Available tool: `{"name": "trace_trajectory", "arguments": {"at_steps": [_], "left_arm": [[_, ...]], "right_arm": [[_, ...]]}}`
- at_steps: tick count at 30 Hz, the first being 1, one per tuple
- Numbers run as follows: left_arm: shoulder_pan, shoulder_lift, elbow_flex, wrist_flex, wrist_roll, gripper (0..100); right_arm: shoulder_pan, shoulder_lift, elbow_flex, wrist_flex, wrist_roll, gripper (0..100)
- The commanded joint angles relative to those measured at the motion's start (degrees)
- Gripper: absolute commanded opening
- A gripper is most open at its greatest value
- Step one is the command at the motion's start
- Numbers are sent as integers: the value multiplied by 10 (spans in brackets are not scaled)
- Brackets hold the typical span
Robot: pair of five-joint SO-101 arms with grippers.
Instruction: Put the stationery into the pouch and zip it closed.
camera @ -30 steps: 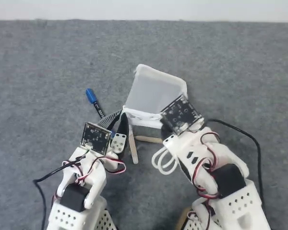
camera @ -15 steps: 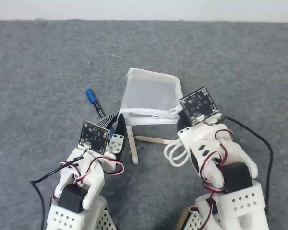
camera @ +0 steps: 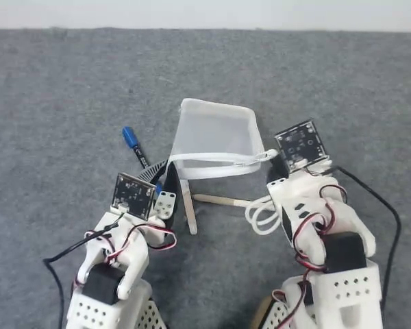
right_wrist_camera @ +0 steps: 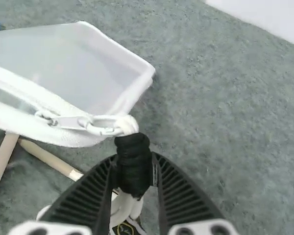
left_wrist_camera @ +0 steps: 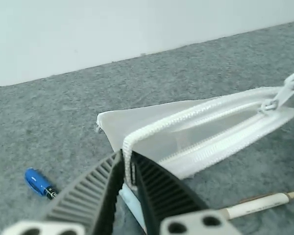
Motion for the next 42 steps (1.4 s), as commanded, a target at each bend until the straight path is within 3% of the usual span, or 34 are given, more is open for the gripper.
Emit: {"name": "trace_trajectory", "arguments": {"at_steps": [1, 8, 14, 24, 37, 42], "left_arm": [[-11, -11, -37, 16, -4, 11], [-11, -11, -37, 23, -4, 22], [-10, -11, -36, 38, 19, 201], [-10, -11, -19, 12, 31, 202], [-5, -10, -5, 3, 31, 201], [-5, -10, 15, -27, 31, 152]], "right_arm": [[23, -18, -9, 1, 0, 6], [19, -18, -9, 2, -11, 6], [17, -19, -15, 16, -10, 6], [-58, -25, -34, 54, 13, 6], [-136, -170, -29, 88, 18, 6], [-139, -171, -29, 88, 18, 6]]}}
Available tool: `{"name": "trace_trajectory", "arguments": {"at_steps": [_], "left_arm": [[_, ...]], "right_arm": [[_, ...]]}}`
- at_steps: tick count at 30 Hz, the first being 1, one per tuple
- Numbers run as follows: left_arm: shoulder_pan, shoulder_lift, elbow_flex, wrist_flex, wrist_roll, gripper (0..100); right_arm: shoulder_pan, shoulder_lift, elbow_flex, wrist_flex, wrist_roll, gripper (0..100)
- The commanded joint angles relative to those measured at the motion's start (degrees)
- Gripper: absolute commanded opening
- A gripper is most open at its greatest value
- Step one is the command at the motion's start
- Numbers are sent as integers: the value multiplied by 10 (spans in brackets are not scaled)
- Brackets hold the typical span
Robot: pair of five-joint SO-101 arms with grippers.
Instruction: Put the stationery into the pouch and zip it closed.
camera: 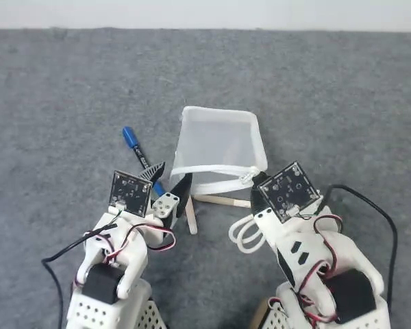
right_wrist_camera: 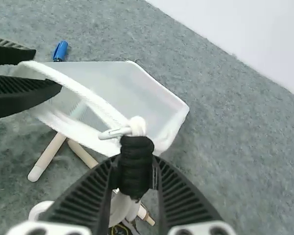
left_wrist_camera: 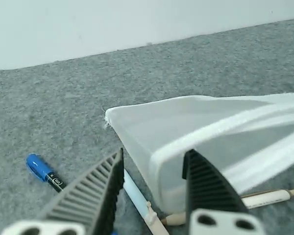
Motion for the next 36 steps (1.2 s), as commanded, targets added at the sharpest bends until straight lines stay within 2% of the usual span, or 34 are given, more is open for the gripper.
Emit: {"name": "trace_trajectory", "arguments": {"at_steps": [1, 6, 12, 20, 28, 36], "left_arm": [[3, -10, 20, -56, 0, 146], [40, -10, 24, -61, -11, 96], [44, -10, 21, -66, -11, 9], [44, -10, 6, -45, -11, 10], [43, -10, -43, 31, -11, 9], [25, -10, -65, 29, -11, 9]], "right_arm": [[-8, -14, -29, 2, 7, 7], [-8, -17, -4, -7, 7, 9], [-20, -18, 34, -33, 7, 9], [-16, -18, 37, -27, 7, 22], [-15, -18, 65, -31, 3, 181], [66, -18, 64, -33, -6, 188]]}}
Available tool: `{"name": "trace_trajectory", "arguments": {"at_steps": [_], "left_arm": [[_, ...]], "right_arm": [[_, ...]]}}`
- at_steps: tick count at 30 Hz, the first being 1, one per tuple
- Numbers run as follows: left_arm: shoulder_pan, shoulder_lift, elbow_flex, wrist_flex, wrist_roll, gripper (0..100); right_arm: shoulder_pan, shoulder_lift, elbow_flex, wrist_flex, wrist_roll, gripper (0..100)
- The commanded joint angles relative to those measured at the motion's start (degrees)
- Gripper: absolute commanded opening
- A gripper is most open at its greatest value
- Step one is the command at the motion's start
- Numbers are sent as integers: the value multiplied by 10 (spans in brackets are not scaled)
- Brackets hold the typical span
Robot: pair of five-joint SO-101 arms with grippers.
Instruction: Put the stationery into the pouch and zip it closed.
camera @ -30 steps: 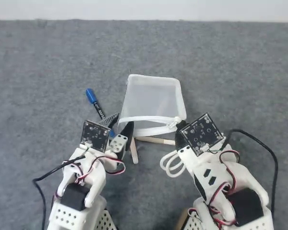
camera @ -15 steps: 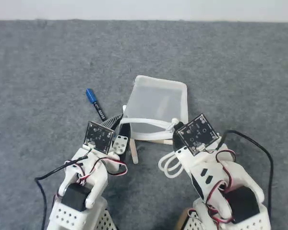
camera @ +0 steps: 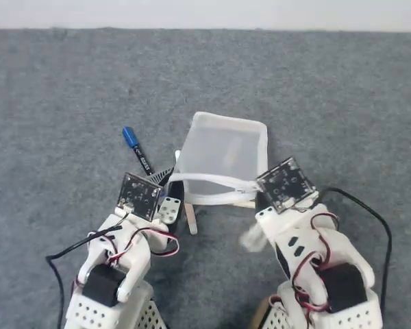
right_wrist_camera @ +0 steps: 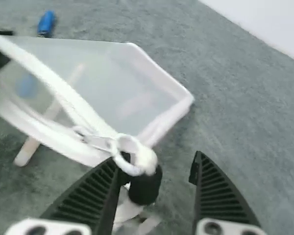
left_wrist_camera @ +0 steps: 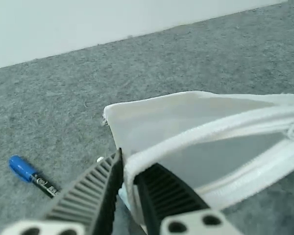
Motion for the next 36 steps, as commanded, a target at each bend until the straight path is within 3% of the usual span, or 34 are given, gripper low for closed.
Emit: {"name": "trace_trajectory", "arguments": {"at_steps": [1, 11, 16, 20, 27, 36], "left_arm": [[-24, -10, -57, -2, -4, 9], [-35, -10, -89, 0, -4, 9], [-36, -10, -120, -1, -1, 9], [-37, -10, -152, -2, 15, 9], [-148, -10, -197, -11, 19, 9], [-233, -10, -210, -9, 43, 9]], "right_arm": [[36, -8, -6, -14, -10, 188], [51, -8, -7, -8, -10, 195], [51, -7, -8, 0, -11, 325], [51, -3, -8, 0, -10, 332], [51, -2, -7, -3, -13, 332], [51, -1, -4, -6, -11, 330]]}}
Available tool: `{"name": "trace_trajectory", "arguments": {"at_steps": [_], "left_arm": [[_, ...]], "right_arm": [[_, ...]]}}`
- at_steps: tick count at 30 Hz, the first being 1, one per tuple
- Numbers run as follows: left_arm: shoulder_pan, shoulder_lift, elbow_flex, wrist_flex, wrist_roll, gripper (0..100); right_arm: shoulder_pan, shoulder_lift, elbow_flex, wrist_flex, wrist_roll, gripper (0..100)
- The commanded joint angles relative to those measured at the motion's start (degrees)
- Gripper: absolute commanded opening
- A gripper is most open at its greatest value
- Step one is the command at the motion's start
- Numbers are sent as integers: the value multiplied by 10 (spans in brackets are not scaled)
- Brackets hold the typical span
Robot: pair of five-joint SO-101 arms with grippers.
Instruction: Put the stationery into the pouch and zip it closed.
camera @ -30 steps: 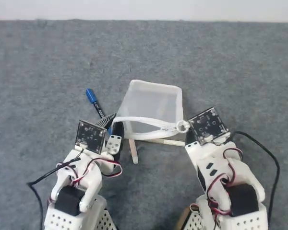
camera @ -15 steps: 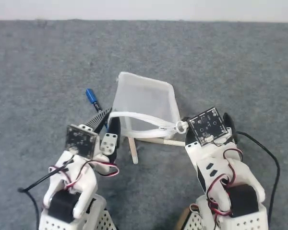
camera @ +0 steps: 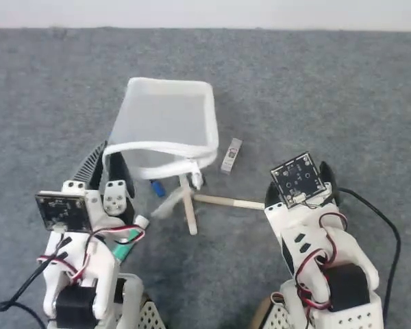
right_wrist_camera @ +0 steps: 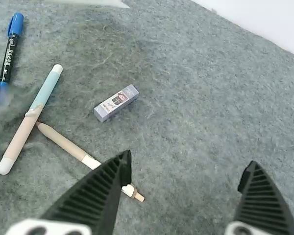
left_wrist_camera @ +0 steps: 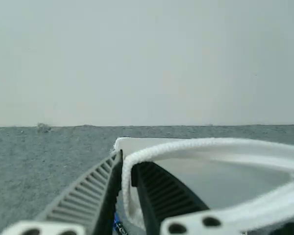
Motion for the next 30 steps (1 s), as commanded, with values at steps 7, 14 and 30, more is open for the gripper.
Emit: {"name": "trace_trajectory", "arguments": {"at_steps": [7, 14, 30], "left_arm": [[-103, -3, -70, 23, 32, 9], [-134, 179, -145, 28, 34, 9], [-214, 375, -200, 27, 72, 9]], "right_arm": [[8, 25, 4, -39, -6, 329], [8, 170, -50, -60, -35, 329], [-65, 448, -196, -118, -162, 329]]}}
